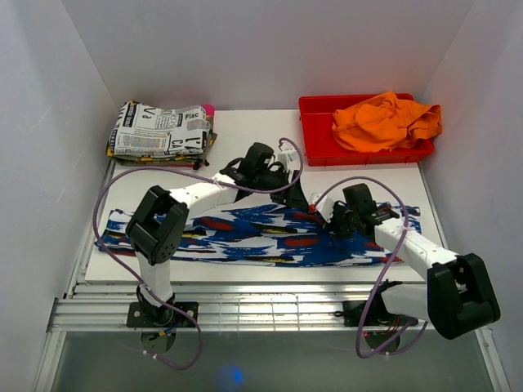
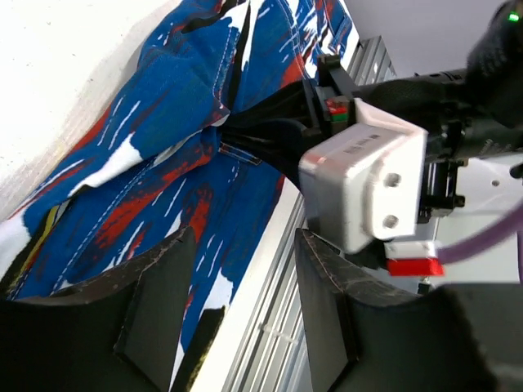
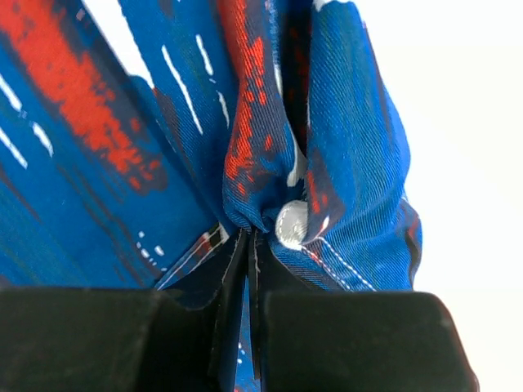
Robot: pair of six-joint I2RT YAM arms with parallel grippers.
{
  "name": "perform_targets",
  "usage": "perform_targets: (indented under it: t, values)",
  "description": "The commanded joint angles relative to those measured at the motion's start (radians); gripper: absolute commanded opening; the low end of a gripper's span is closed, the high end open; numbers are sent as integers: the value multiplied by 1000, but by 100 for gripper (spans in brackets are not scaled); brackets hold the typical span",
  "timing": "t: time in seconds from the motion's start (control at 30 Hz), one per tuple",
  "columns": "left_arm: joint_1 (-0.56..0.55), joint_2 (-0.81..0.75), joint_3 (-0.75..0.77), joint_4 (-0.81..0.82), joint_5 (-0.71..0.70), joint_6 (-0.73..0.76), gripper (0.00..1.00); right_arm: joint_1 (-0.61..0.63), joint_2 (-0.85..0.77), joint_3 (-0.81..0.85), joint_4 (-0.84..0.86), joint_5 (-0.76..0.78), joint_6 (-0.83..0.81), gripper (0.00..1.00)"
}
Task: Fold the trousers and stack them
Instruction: Fold the trousers
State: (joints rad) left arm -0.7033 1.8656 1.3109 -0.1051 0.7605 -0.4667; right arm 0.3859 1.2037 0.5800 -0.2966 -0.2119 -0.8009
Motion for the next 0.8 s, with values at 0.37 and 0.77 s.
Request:
perform_targets:
  t: [0.37, 0.77]
  values:
    - [-67, 227, 40, 263, -135, -220, 63, 4, -239, 8, -71, 5, 82, 41]
    - [-78, 241, 68, 326, -147, -228, 64, 4, -288, -141, -231, 65, -102, 19]
